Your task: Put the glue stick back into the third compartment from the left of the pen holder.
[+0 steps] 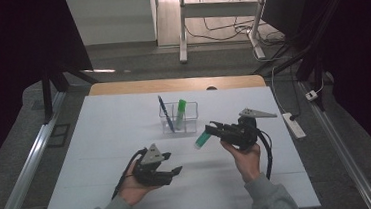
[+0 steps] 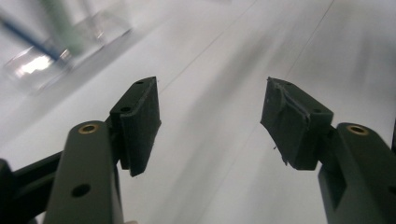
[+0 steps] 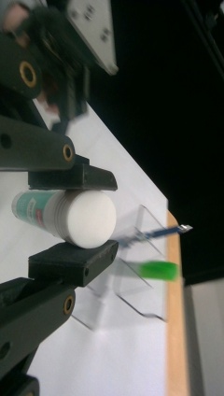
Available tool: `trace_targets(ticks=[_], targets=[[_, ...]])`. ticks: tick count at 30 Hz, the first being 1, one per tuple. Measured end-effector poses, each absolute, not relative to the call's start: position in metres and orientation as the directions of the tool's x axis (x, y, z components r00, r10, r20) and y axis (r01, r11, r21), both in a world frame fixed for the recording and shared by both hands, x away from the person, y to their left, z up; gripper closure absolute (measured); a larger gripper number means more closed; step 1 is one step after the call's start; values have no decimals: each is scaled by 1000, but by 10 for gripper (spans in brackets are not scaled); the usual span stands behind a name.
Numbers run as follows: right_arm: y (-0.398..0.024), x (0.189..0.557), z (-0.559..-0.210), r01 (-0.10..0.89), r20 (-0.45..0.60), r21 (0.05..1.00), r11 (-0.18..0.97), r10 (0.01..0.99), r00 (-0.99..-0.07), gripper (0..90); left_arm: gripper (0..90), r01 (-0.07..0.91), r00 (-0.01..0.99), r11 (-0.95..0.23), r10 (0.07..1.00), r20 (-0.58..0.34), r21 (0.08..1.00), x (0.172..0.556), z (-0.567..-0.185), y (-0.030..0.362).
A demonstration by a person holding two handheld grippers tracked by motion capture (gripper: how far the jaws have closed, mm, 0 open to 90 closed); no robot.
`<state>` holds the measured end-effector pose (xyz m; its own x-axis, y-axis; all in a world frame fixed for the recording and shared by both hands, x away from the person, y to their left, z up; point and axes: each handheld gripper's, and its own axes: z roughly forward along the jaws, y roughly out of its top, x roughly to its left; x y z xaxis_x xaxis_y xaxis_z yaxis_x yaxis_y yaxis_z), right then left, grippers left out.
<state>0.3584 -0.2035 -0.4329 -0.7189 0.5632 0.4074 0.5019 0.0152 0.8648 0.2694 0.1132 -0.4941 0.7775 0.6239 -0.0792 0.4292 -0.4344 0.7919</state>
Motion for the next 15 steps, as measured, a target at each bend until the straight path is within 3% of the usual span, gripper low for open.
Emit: trace_targets(ticks=[6,15], targets=[[-196,385,-414,461,352,887,20,616,-704,649,361,468,733,-392,673,-100,792,260,-497,154],[-184,416,-404,432,296,901,40,671,-680,648,359,491,693,-361,713,-104,793,252,-501,185]])
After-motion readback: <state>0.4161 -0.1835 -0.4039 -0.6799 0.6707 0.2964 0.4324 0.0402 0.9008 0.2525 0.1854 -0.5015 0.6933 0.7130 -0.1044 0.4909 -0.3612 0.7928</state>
